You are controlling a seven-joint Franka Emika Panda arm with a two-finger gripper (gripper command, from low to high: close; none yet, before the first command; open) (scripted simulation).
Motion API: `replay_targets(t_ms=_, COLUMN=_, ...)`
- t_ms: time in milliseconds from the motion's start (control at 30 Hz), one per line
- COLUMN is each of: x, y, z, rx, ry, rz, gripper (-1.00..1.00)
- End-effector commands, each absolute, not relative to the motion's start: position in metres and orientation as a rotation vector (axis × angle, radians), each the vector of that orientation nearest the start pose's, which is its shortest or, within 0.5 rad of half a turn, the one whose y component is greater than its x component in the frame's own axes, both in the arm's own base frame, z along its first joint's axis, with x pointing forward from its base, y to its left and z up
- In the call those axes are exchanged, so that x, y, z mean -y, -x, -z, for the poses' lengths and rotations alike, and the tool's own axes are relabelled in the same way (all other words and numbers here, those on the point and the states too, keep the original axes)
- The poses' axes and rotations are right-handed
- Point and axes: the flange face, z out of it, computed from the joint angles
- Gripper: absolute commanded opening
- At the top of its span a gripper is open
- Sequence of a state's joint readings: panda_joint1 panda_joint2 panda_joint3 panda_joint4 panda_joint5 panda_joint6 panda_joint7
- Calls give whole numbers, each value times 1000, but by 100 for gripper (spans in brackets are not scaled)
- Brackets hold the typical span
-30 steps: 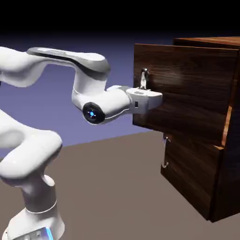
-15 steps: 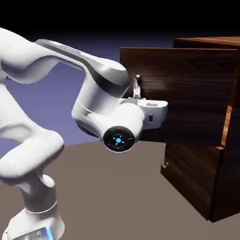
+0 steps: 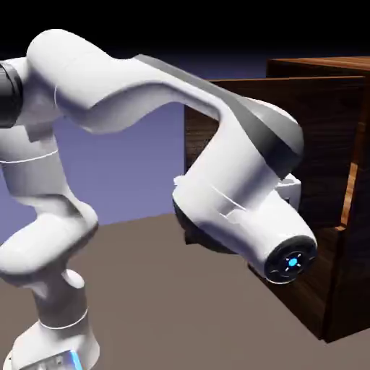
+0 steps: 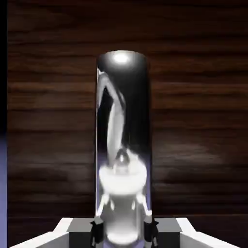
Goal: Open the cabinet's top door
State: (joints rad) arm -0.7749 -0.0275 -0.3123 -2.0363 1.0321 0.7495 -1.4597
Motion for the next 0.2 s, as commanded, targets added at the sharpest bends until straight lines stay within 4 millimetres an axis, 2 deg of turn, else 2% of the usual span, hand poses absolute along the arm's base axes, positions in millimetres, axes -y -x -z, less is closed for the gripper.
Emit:
replay_targets(t_ms=0, x=316, y=-296, z=-507, rx=527, ry=1527, rz=708, gripper=-100)
replay_targets(t_ms=133, x=336, y=-304, z=-507, rx=574, ry=1503, rz=657, gripper=-100)
replay_targets(t_ms=167, x=336, y=-304, z=-507, rx=574, ry=1503, rz=657, gripper=100)
